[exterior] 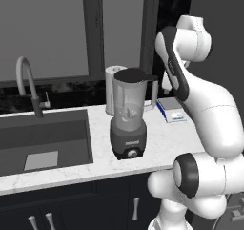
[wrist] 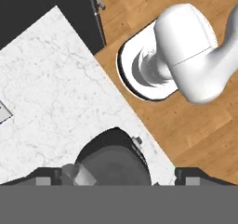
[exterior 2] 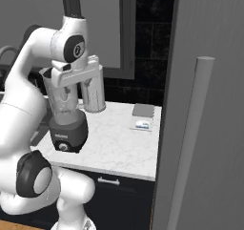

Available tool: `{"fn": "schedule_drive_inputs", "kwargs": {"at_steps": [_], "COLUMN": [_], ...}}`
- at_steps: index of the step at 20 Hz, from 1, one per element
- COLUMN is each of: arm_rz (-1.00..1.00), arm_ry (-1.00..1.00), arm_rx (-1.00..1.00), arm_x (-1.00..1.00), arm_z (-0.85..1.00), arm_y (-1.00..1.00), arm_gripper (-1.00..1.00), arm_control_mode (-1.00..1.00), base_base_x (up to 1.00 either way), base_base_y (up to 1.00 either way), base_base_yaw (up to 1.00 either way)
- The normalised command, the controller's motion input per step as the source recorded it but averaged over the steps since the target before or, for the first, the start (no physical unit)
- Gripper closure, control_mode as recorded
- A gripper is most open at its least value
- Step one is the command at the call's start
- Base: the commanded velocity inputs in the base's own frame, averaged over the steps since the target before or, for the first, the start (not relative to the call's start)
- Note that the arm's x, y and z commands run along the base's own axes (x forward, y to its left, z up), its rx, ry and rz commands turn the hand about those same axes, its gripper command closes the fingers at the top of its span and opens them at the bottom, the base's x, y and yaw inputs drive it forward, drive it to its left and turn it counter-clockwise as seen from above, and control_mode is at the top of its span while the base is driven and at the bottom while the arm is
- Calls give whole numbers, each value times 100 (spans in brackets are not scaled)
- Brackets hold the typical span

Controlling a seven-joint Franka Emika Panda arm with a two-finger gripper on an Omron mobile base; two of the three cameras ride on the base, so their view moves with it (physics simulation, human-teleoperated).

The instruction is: Close the lid blender by securely placing the lid on top.

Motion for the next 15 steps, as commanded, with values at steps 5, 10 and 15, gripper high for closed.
{"fn": "schedule_drive_inputs", "kwargs": {"at_steps": [5, 10, 15], "arm_rz": [-17, -18, -12], "arm_ry": [1, -1, -21], "arm_rx": [0, 0, 0], "arm_x": [-77, -93, -90], "arm_z": [-7, 0, 0], "arm_y": [-74, -57, -12], "arm_gripper": [-100, -100, -100], "arm_control_mode": [-100, -100, -100], "base_base_x": [0, 0, 0], "base_base_y": [0, 0, 0], "base_base_yaw": [0, 0, 0]}}
